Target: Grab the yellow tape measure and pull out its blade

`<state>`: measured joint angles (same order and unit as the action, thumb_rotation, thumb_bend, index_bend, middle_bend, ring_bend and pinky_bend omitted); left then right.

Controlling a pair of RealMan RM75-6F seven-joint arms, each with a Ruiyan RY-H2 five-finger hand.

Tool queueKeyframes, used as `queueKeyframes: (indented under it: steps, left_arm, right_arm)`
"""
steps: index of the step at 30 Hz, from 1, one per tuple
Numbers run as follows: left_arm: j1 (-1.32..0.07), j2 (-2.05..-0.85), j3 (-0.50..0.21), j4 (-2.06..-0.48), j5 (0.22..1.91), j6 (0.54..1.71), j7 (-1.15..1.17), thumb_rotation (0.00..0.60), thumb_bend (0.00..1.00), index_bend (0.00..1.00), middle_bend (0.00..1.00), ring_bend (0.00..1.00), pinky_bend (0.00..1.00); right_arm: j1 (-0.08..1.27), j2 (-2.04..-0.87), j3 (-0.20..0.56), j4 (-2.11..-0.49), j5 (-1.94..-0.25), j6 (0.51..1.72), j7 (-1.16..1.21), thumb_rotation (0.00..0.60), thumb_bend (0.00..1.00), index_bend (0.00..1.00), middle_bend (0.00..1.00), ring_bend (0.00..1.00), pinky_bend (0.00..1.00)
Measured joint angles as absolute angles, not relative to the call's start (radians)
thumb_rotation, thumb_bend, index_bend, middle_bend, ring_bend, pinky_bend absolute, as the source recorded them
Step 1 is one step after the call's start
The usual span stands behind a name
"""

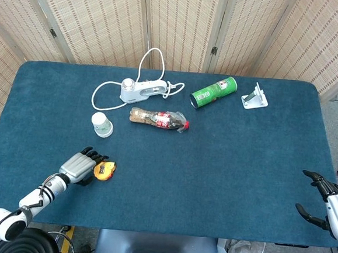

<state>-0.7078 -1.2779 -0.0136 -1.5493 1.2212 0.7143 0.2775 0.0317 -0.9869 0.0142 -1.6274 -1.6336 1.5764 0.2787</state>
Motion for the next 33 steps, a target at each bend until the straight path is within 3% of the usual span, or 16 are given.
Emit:
queueKeyframes:
  steps: [3,19,28,33]
  left_arm:
    - [-0.708,-1.286,-0.015,-1.557,1.207,0.722,0.284,0.6,0.36,0.0,0.09,0.05,0.0]
    - [-0.727,-1.38,-0.019,-1.518,1.125,0.781,0.404,0.6,0.36,0.01,0.08,0.04,0.0]
    - [-0.736,-1.388,-0.023,-1.496,1.084,0.794,0.425,0.6,0.36,0.06,0.09,0.07,0.0]
    - [-0.735,-1.387,-0.014,-1.507,1.062,0.803,0.452,0.6,0.36,0.12,0.14,0.12,0.01]
  right_arm:
    - [0.031,-0.987,0.014,-1.626,-1.631,1.576,0.281,0.6,0.27,0.17,0.27,0.35,0.34]
    - [0.027,-0.99,0.013,-1.615,-1.625,1.576,0.288,0.6,0.27,0.17,0.27,0.35,0.34]
    - [0.024,-0.991,0.013,-1.614,-1.622,1.575,0.288,0.6,0.27,0.17,0.27,0.35,0.34]
    - [0.026,-0.993,0.013,-1.61,-1.621,1.572,0.291,0.6,0.27,0.17,0.27,0.35,0.34]
